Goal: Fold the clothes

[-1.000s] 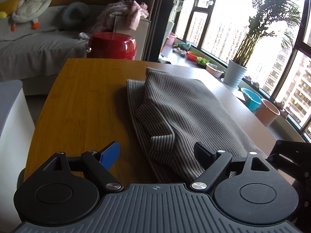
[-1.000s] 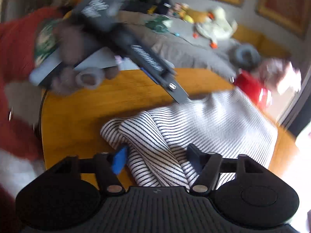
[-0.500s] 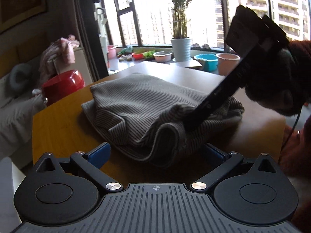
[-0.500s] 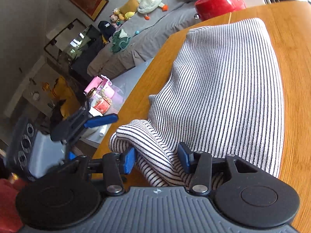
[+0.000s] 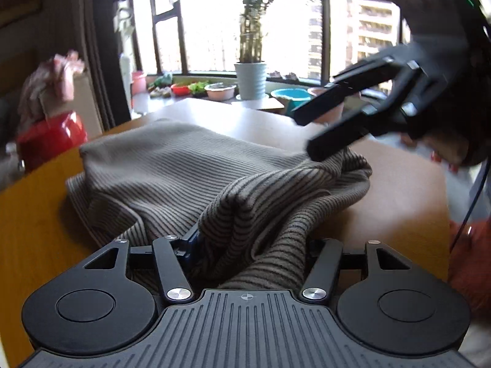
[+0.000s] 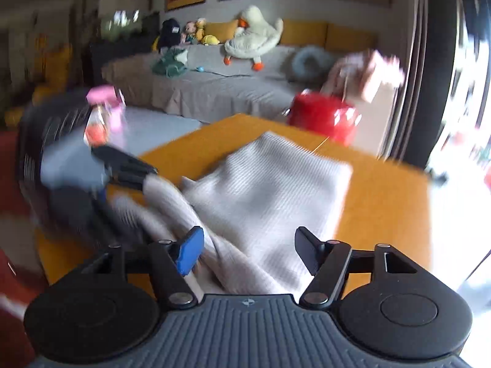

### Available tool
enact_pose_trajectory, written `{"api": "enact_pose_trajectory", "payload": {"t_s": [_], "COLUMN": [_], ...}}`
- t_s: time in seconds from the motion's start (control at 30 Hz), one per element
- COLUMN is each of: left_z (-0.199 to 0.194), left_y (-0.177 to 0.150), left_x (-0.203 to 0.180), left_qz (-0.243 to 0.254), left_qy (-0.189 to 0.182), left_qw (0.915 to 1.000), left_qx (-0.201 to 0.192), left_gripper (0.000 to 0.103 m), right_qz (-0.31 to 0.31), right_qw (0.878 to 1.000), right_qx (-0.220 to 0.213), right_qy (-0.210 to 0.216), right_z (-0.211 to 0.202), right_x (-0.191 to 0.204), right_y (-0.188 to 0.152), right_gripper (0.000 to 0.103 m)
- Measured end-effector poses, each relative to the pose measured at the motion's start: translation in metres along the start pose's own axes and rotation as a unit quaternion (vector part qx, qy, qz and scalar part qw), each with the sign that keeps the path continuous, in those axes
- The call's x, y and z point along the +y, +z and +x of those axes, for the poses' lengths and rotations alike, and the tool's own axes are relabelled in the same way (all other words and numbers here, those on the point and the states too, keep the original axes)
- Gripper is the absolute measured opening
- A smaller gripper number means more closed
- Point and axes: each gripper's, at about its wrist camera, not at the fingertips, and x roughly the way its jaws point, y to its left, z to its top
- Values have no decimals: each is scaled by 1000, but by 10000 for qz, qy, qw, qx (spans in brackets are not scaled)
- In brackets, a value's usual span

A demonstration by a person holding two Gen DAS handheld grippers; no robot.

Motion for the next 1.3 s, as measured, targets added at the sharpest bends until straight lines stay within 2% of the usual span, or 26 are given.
{"api": "enact_pose_trajectory", "payload": {"t_s": [0.07, 0.1, 0.23, 0.27, 0.3, 0.33, 0.43, 0.5, 0.57, 0.63, 0.67, 0.77, 0.9, 1.0, 1.07, 1.17, 1.3], "left_z": [-2, -2, 3, 3, 2, 1, -15, -36, -58, -72, -73, -54, -8, 20, 28, 25, 18], "left_y": [5, 6, 6, 6, 6, 6, 4, 5, 8, 16, 23, 40, 51, 45, 37, 31, 21], "left_x": [24, 32, 41, 43, 45, 47, 47, 45, 51, 63, 70, 81, 85, 85, 90, 100, 112], "left_qz": [-939, -1182, -1421, -1454, -1498, -1554, -1586, -1470, -1589, -1852, -1937, -2008, -2000, -1852, -1887, -2041, -2240], "left_qy": [-320, -425, -554, -561, -563, -544, -364, -333, -348, -196, -16, 270, 77, -50, -287, -529, -556], "left_qw": [9951, 9921, 9883, 9878, 9871, 9863, 9867, 9885, 9861, 9806, 9785, 9766, 9790, 9827, 9815, 9775, 9730], "left_qx": [-12, -14, 52, 61, 59, 56, 20, -103, -349, -605, -709, -719, -388, -18, 116, 86, 12], "left_gripper": [59, 59, 59, 59, 59, 58, 65, 84, 87, 87, 84, 54, 45, 44, 41, 40, 40], "right_qz": [-251, -346, -1246, -1399, -1551, -1548, -1128, -971, -743, -662, -664, -695, -622, -479, -384, -267, 272], "right_qw": [9996, 9993, 9911, 9890, 9866, 9871, 9936, 9952, 9969, 9964, 9959, 9944, 9942, 9957, 9956, 9931, 9840], "right_qx": [-96, -146, -268, -205, -142, -80, 19, 102, 217, 321, 356, 410, 405, 201, 22, 86, 697], "right_qy": [-19, 1, -387, -436, -484, -409, -104, 1, 173, 409, 501, 688, 775, 767, 854, 1141, 1615], "right_z": [-4, -5, 29, 41, 54, 61, 60, 52, 43, 32, 26, 4, -29, -46, -44, -1, 93], "right_x": [11, 18, 52, 56, 59, 60, 53, 51, 48, 48, 50, 53, 46, 27, 7, -25, -66], "right_y": [-4, -5, -7, -8, -8, -8, -3, -2, -2, 1, 4, 14, 37, 72, 99, 126, 119], "right_gripper": [73, 74, 74, 69, 44, 37, 29, 27, 27, 26, 26, 26, 26, 26, 26, 26, 26]}}
